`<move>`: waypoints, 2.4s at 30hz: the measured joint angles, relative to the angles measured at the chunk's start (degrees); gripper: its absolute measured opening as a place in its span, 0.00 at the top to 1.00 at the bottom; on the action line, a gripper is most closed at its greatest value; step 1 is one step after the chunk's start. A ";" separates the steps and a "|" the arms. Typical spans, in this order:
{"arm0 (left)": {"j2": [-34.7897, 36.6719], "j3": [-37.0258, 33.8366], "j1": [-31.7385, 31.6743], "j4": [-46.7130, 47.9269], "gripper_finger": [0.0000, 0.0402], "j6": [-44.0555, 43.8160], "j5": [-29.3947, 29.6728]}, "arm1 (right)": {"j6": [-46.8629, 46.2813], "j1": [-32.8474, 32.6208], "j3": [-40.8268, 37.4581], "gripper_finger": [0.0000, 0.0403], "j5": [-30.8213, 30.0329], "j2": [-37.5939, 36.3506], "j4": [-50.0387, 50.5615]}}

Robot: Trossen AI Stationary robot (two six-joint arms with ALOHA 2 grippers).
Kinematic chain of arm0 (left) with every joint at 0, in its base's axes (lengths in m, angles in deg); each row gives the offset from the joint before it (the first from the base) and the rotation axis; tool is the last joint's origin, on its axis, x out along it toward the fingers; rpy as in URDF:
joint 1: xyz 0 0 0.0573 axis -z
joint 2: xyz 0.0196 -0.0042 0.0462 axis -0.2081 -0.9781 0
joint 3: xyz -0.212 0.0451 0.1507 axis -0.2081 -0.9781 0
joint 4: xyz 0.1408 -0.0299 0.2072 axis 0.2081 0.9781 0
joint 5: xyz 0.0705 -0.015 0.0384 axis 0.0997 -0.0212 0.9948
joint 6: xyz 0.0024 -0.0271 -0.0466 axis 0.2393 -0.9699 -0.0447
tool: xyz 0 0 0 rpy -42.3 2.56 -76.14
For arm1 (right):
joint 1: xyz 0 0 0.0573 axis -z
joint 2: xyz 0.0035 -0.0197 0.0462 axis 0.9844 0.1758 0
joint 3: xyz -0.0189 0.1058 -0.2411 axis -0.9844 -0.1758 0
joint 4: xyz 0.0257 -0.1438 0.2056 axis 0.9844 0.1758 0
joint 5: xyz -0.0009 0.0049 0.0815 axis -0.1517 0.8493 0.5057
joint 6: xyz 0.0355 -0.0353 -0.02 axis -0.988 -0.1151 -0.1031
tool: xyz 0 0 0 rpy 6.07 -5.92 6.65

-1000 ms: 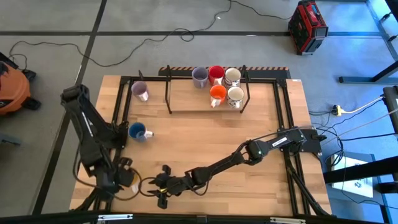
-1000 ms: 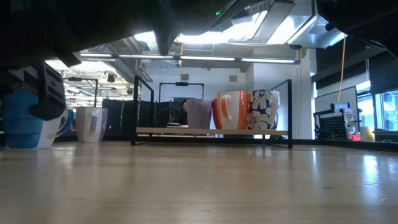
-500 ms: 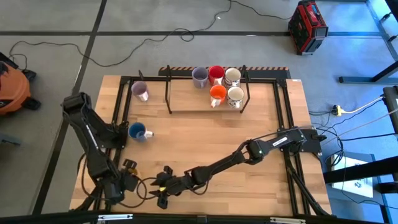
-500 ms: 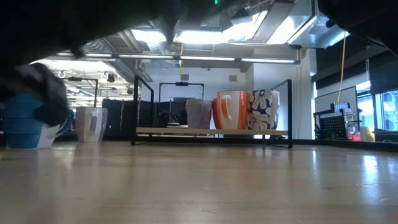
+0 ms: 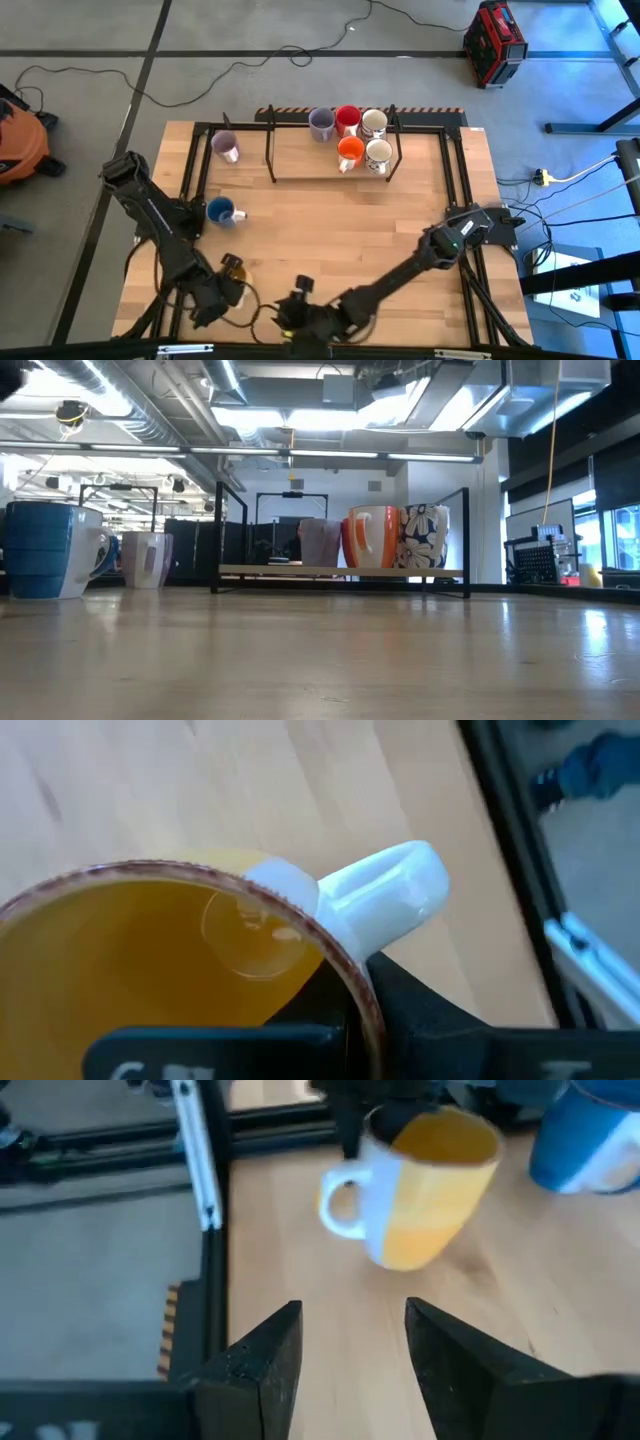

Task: Place coffee mugs
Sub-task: Put the yellow mug on the shelf

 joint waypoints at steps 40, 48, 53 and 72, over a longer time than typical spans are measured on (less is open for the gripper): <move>-30.95 31.90 -37.98 5.20 0.96 27.75 -4.35 | -75.93 -27.29 -35.84 0.59 -11.34 -13.68 33.83; -30.86 31.90 -37.67 4.95 0.85 25.90 -1.36 | -76.61 -27.37 -40.17 0.59 -11.52 -14.34 26.56; -30.74 32.10 -37.67 5.35 0.75 24.59 -0.80 | -76.43 -27.37 -40.44 0.58 -13.02 -14.34 26.49; -22.51 49.69 -32.41 25.02 0.70 29.21 3.51 | -64.68 -20.43 -40.37 0.57 -13.55 -14.30 19.83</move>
